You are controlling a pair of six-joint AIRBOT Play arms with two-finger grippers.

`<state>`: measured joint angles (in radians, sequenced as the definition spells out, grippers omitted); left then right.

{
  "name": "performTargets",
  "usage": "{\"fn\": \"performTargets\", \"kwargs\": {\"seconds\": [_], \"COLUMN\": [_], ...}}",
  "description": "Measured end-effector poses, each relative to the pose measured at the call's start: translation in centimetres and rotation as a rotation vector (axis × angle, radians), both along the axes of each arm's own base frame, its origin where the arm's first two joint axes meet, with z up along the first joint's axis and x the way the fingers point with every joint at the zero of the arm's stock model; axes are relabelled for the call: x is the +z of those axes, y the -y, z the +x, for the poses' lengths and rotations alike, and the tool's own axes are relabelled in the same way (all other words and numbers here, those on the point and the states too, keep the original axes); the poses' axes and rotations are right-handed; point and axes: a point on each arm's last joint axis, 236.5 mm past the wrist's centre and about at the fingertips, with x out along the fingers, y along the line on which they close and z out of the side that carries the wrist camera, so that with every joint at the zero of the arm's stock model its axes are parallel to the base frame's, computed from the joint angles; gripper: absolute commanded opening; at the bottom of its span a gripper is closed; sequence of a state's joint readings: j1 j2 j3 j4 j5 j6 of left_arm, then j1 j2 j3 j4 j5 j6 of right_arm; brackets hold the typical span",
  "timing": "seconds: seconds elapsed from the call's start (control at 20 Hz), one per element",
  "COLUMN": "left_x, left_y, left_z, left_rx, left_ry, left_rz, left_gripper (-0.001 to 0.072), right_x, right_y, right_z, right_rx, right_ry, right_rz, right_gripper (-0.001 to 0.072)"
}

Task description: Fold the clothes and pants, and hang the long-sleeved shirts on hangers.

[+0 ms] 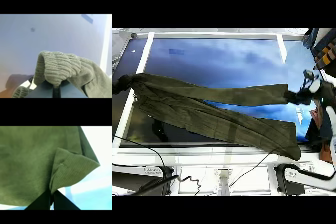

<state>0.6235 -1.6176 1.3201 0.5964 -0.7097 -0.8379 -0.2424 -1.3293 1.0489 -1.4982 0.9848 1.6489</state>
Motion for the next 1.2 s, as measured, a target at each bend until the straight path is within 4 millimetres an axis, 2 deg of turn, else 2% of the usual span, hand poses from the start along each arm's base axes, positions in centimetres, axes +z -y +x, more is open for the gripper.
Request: {"fn": "performTargets", "kwargs": {"seconds": [0.1,0.15,0.2,0.25,0.3,0.35,0.4,0.55,0.7,0.8,0.9,0.95,1.1,1.15,1.2], "left_x": [0.0,-0.1,-0.1,-0.1,-0.1,-0.1,-0.1,0.6,2.6,4.3,4.6,4.0,0.0,-1.2,-2.7], "left_y": [0.0,0.0,0.0,0.0,0.0,0.0,0.0,0.3,-0.6,-2.0,-3.0,-3.3,-3.7,-3.4,-3.0], "left_z": [0.1,0.1,0.1,0.1,0.2,0.2,0.2,-0.3,-1.6,-3.4,-6.2,-7.8,-13.2,-14.4,-15.4], "left_rx": [0.003,0.003,0.005,0.005,0.006,0.006,0.005,-0.014,0.007,0.044,0.062,0.067,0.108,0.122,0.133], "left_ry": [0.001,0.002,0.002,0.003,0.003,0.003,0.003,0.004,0.015,0.01,-0.048,-0.103,-0.29,-0.321,-0.348], "left_rz": [-0.002,-0.002,-0.002,-0.003,-0.003,-0.003,-0.004,-0.014,-0.025,-0.028,-0.046,-0.059,-0.158,-0.2,-0.237], "left_gripper": [0.0048,0.0048,0.0062,0.0192,0.0559,0.0691,0.07,0.0691,0.0691,0.0682,0.0653,0.0644,0.0647,0.0656,0.07], "right_x": [-1.7,-2.5,-3.1,-3.7,-3.8,-3.8,-3.6,-1.8,1.2,3.0,4.9,5.6,7.0,7.2,7.4], "right_y": [-0.8,-1.2,-1.6,-1.8,-1.9,-1.9,-1.9,-1.1,0.8,2.9,5.4,6.5,9.0,9.4,9.6], "right_z": [-3.2,-4.7,-5.9,-6.9,-7.4,-7.6,-7.6,-6.1,-3.6,-2.2,-1.3,-1.1,-1.0,-1.0,-1.0], "right_rx": [-0.05,-0.073,-0.089,-0.101,-0.108,-0.111,-0.116,-0.112,-0.108,-0.137,-0.186,-0.208,-0.26,-0.269,-0.277], "right_ry": [0.004,0.004,0.004,0.003,0.008,0.022,0.031,0.099,0.199,0.253,0.302,0.317,0.349,0.351,0.354], "right_rz": [0.017,0.026,0.034,0.038,0.038,0.034,0.032,0.0,-0.064,-0.098,-0.127,-0.138,-0.161,-0.163,-0.163], "right_gripper": [0.0017,0.0047,0.0259,0.0589,0.0714,0.0706,0.0705,0.0694,0.0692,0.0692,0.0692,0.0692,0.0692,0.0692,0.0693]}}
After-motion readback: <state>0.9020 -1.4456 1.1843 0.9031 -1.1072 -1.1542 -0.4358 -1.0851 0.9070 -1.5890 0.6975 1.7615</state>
